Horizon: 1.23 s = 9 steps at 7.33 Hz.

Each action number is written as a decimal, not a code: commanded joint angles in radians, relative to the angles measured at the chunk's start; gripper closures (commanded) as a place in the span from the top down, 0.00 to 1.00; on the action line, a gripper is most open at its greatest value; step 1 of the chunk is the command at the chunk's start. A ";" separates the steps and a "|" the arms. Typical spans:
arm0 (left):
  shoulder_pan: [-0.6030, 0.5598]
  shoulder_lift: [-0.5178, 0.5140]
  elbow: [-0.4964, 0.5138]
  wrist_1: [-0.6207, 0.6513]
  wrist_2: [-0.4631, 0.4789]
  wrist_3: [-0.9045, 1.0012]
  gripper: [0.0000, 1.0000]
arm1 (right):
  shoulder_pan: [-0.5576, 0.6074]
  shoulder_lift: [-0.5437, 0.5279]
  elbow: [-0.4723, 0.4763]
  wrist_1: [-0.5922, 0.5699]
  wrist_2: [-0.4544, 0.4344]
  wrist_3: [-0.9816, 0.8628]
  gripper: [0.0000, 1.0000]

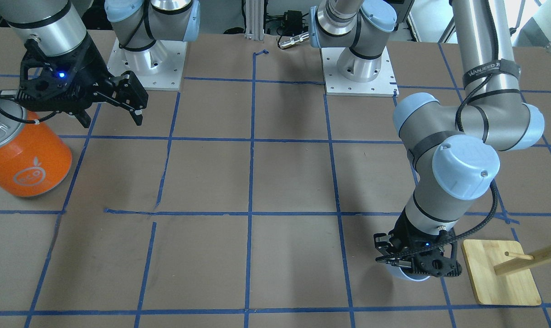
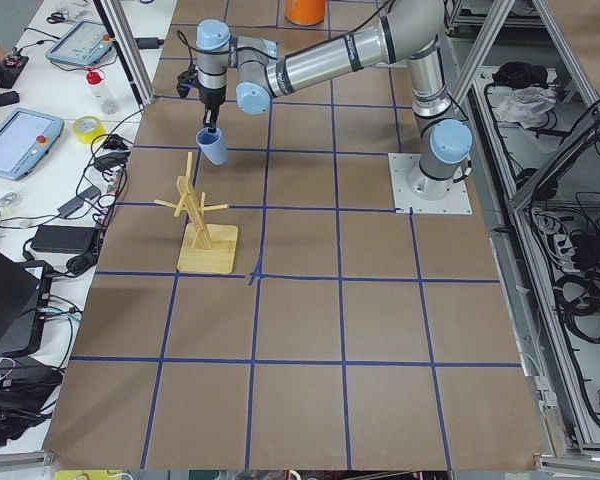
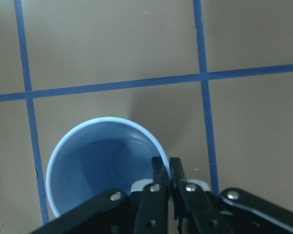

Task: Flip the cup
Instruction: 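Rotate the cup mouth-up with the left gripper and set it down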

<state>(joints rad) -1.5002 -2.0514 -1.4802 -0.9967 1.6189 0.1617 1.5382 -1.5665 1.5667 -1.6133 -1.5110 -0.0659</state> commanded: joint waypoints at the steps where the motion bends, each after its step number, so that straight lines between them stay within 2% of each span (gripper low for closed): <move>1: 0.003 -0.019 -0.072 0.086 0.010 0.001 0.00 | 0.000 -0.006 0.019 0.001 -0.012 0.000 1.00; 4: 0.003 -0.013 -0.117 0.121 0.012 0.004 0.00 | 0.000 -0.018 0.021 0.001 -0.011 0.000 1.00; 5: 0.005 -0.012 -0.115 0.119 0.015 0.007 0.40 | 0.000 -0.020 0.021 0.000 -0.008 0.000 1.00; 6: 0.011 -0.006 -0.112 0.109 0.035 0.010 0.99 | 0.000 -0.018 0.021 0.001 -0.012 -0.002 1.00; 7: 0.012 0.006 -0.106 0.105 0.036 0.016 1.00 | 0.000 -0.020 0.021 0.001 -0.011 -0.002 1.00; 9: 0.006 0.092 -0.057 -0.064 0.029 0.015 1.00 | 0.000 -0.024 0.022 0.003 -0.014 0.000 1.00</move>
<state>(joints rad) -1.4911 -2.0145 -1.5672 -0.9564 1.6524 0.1766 1.5386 -1.5875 1.5886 -1.6119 -1.5237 -0.0665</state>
